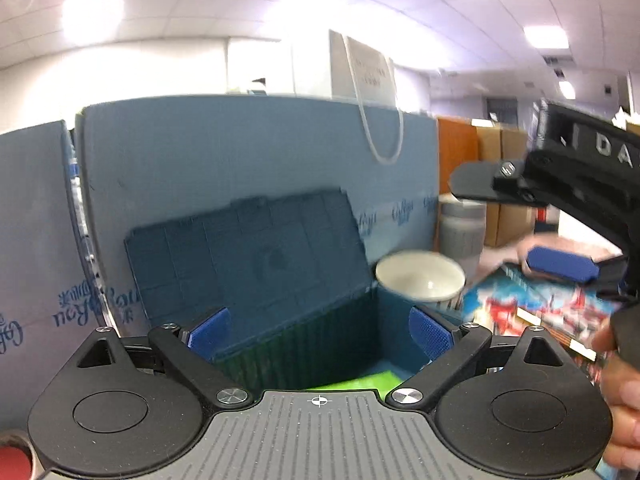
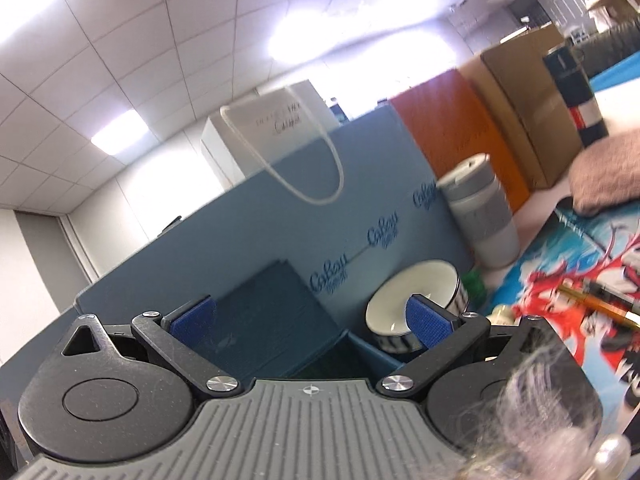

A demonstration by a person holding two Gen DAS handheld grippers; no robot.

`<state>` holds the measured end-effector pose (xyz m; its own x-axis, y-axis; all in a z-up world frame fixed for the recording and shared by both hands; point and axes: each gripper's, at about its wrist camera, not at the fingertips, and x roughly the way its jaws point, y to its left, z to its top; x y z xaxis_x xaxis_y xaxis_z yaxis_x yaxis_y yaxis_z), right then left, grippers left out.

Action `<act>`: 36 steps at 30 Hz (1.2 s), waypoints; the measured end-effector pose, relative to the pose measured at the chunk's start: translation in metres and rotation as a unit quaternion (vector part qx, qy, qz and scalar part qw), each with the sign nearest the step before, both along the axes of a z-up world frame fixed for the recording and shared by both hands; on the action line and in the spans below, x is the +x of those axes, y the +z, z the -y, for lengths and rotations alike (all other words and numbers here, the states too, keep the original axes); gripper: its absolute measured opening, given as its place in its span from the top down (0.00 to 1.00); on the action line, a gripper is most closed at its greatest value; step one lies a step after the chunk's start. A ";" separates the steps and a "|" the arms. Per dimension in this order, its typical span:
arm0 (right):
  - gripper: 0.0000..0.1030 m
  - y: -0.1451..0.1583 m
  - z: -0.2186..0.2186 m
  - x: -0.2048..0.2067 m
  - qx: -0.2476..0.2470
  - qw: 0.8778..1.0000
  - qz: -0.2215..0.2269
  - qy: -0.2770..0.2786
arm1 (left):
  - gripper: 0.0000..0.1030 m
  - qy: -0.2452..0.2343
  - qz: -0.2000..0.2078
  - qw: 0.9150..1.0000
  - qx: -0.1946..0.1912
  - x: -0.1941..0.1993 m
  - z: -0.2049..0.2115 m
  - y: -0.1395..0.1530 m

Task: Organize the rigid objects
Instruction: 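Withdraw the left tool up out of the blue box, then move the right tool down over the white cream tube on the mat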

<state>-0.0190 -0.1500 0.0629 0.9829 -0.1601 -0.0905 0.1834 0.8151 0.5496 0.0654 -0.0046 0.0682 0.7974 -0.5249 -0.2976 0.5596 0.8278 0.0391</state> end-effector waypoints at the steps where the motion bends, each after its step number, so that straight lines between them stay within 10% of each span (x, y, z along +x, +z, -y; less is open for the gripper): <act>1: 0.00 0.003 0.002 -0.003 -0.003 1.000 0.004 0.000 | 0.05 0.004 0.001 1.000 -0.012 -0.002 0.000 0.003; 15: 0.00 0.011 0.053 -0.039 -0.069 0.997 -0.015 -0.008 | 0.01 0.005 -0.016 0.986 -0.168 -0.023 -0.018 0.028; 27: 0.00 -0.007 0.118 -0.057 -0.045 0.995 -0.077 -0.034 | 0.01 -0.017 -0.027 0.993 -0.117 -0.028 0.008 0.017; 36: 0.02 -0.032 0.152 -0.039 0.048 0.986 -0.151 0.057 | 0.01 -0.058 -0.060 0.993 -0.086 -0.033 0.029 0.002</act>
<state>-0.0577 -0.3022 0.0308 0.9198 -0.0275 -0.3914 0.2614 0.7868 0.5591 0.0326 -0.0336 0.0700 0.6931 -0.6621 -0.2852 0.6434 0.7465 -0.1695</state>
